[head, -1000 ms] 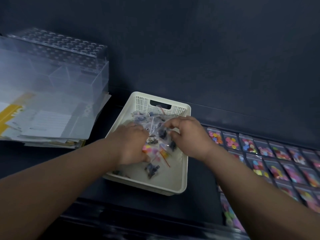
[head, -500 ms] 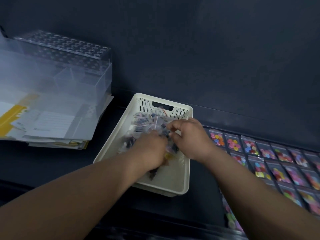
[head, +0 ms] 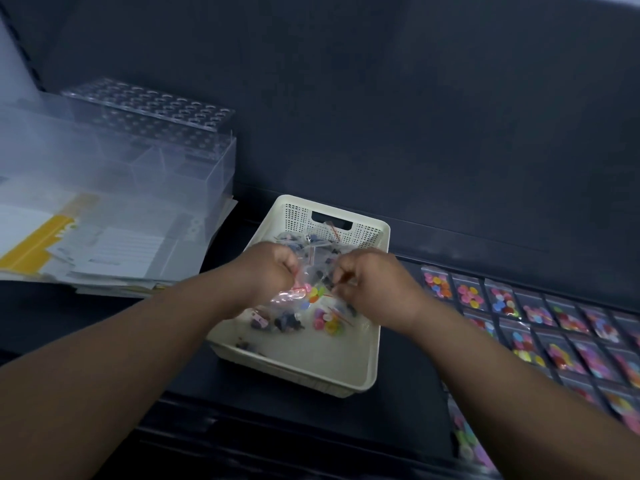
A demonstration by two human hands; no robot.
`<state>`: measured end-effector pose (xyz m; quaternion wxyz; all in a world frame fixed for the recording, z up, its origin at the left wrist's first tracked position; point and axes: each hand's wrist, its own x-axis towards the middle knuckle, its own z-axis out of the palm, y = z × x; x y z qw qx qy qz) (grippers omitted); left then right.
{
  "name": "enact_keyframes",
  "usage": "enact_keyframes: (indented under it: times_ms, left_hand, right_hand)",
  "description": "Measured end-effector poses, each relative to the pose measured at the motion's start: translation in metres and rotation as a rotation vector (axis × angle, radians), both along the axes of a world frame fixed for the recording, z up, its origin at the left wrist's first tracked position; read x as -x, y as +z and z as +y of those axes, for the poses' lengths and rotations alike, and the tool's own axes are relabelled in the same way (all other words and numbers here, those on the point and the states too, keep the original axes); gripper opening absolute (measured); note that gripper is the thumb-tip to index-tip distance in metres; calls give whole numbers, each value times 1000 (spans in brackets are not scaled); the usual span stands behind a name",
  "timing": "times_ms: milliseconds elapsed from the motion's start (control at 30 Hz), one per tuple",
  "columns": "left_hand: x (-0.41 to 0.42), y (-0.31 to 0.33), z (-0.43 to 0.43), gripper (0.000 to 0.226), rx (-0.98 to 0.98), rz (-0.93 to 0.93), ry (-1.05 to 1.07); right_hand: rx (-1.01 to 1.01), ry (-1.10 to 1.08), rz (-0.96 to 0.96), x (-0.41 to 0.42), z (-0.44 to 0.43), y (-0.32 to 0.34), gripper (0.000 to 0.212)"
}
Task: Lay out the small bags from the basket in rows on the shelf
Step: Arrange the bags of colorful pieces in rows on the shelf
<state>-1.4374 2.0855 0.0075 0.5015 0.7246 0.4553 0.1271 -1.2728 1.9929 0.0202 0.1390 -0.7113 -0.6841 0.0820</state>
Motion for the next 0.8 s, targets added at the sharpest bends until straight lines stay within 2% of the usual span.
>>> enact_keyframes:
  times_ms: [100, 233, 300, 467, 567, 700, 800]
  left_hand:
    - [1, 1, 0, 29, 73, -36, 56]
    - [5, 4, -5, 27, 156, -79, 114]
    - [5, 7, -7, 28, 182, -122, 133]
    - [8, 14, -12, 29, 246, -176, 154]
    - [10, 17, -13, 22, 298, -232, 193]
    - [10, 23, -10, 17, 384, -321, 292]
    - [10, 29, -8, 16, 446, -370, 353]
  right_hand:
    - [187, 105, -161, 14, 2, 1, 7]
    - [392, 144, -401, 22, 9, -3, 33]
    - [450, 140, -449, 25, 11, -5, 39]
    - [426, 125, -477, 26, 15, -6, 21]
    - [350, 76, -287, 22, 15, -3, 9]
    - [177, -59, 311, 16, 10, 8, 18]
    - [69, -139, 599, 14, 0, 17, 12]
